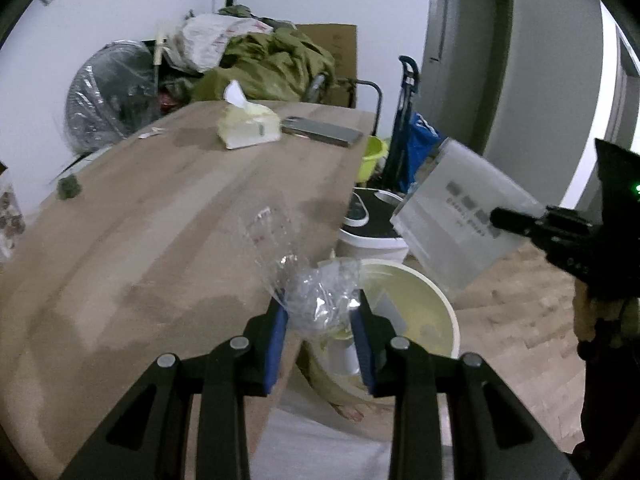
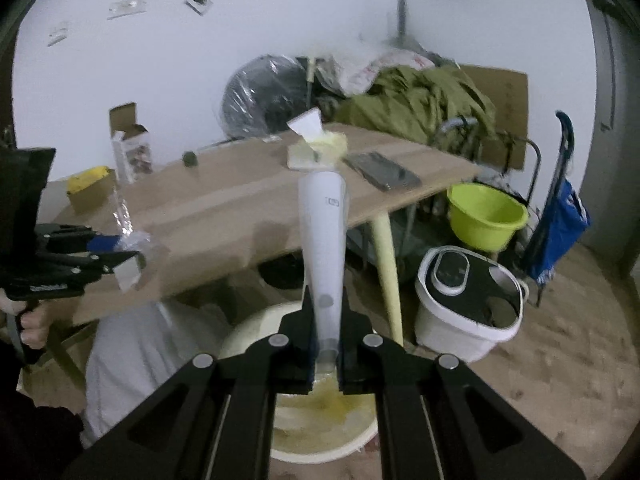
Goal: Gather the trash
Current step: 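Carry the paper sheet and plastic bag over the cream bucket with both tools, then open both tools to drop the paper sheet and plastic bag into the bucket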
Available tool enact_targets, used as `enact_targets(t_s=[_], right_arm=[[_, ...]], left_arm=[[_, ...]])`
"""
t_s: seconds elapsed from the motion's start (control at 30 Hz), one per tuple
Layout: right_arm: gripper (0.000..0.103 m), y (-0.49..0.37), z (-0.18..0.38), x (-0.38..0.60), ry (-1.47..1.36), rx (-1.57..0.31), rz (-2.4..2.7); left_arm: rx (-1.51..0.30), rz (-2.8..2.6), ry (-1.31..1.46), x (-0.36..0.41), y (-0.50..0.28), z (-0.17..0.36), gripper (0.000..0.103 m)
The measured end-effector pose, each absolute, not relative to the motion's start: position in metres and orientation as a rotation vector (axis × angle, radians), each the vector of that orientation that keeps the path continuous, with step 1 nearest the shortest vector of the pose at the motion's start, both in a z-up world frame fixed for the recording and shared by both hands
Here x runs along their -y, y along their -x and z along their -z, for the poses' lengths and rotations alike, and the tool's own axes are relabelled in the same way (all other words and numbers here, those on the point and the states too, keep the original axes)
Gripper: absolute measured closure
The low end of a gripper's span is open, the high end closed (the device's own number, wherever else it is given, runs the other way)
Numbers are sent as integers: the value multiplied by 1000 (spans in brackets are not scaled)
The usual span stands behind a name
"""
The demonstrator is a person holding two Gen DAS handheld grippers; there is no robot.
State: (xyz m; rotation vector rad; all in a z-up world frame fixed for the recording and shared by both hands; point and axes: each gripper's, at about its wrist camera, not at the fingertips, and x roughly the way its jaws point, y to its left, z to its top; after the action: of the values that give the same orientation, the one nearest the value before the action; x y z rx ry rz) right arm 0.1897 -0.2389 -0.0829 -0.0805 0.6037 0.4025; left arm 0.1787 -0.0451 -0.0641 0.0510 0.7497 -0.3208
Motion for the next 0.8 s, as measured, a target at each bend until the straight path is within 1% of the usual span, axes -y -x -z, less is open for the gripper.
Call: enact_targets(t_s=[0.23, 0.4, 0.5, 0.6, 0.67, 0.73, 0.8], right_arm=[[96, -204, 136, 246, 111, -735, -373], [96, -215, 162, 251, 100, -801, -363], [90, -221, 174, 254, 89, -828, -365], [81, -227, 183, 255, 79, -857, -365], [72, -231, 187, 255, 70, -868, -370], [69, -232, 186, 256, 59, -871, -375], [69, -232, 187, 257, 50, -870, -379]], left_arm=[[-787, 379, -68, 70, -187, 81, 72], [-827, 404, -72, 82, -195, 96, 72], [-856, 415, -96, 92, -199, 106, 72], [-875, 448, -142, 104, -202, 114, 72], [-895, 452, -172, 112, -205, 123, 72], [-914, 452, -190, 118, -210, 130, 72], [-934, 460, -196, 124, -216, 136, 72]])
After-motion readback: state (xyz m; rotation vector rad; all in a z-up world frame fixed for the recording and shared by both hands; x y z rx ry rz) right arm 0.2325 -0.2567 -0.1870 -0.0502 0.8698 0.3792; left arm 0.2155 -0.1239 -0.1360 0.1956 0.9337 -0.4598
